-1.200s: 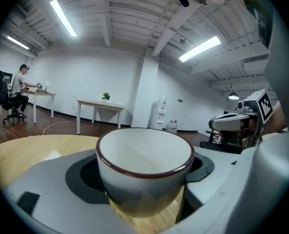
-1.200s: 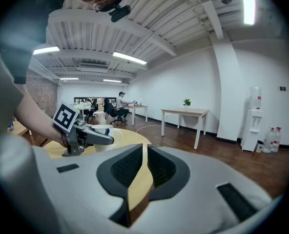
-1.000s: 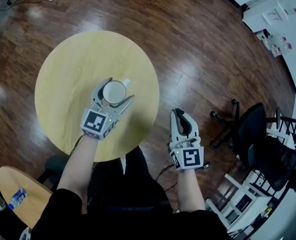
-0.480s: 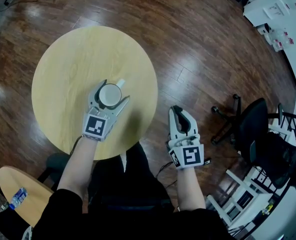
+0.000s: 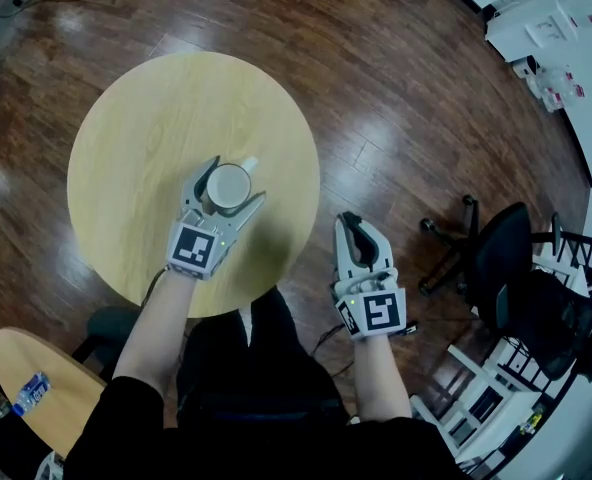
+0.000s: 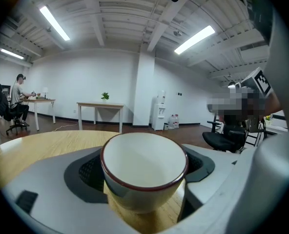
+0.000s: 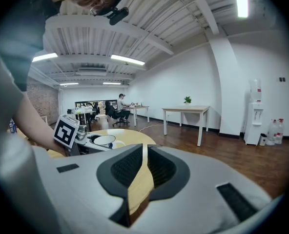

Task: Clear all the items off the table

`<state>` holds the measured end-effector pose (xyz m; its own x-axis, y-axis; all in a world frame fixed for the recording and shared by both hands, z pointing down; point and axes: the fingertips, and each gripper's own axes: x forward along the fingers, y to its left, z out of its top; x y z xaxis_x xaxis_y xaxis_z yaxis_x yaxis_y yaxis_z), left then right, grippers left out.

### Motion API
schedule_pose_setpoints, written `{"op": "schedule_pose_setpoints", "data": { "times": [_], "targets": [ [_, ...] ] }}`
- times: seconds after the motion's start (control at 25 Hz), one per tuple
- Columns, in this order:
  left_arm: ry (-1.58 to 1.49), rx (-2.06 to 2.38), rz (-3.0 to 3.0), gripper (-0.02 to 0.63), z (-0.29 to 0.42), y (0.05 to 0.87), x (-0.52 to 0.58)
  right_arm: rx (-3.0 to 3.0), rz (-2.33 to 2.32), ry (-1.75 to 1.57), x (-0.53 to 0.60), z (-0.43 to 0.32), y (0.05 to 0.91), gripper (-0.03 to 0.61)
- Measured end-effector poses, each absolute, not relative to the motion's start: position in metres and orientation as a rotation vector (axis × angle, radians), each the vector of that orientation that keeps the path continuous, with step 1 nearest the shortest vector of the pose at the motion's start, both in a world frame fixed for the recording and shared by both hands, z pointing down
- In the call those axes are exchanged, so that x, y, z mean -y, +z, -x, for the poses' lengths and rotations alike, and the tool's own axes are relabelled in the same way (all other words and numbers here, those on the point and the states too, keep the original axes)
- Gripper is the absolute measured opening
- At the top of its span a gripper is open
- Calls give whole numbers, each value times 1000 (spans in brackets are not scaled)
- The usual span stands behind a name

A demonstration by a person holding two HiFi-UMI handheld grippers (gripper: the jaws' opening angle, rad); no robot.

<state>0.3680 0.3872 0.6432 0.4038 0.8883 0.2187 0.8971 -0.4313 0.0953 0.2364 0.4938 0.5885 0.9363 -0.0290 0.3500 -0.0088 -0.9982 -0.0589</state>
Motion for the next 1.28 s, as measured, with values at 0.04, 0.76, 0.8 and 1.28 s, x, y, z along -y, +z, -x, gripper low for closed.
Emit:
{"op": "schedule_pose_setpoints", "data": {
  "times": [0.04, 0.76, 0.8, 1.28],
  "targets": [
    [-357, 1655, 2610, 430, -367, 639, -386, -31, 3039, -549, -493, -236, 587, 34],
    [-9, 1455, 2716, 78, -366, 506, -314, -225, 3048, -223, -474, -264, 494, 34],
    [13, 1434, 2726, 60, -366, 495, -309, -235, 3037, -192, -474, -267, 486, 34],
    [206, 1066, 3053, 2, -352, 389, -183, -598, 2976, 63, -407, -322, 402, 34]
  ]
}}
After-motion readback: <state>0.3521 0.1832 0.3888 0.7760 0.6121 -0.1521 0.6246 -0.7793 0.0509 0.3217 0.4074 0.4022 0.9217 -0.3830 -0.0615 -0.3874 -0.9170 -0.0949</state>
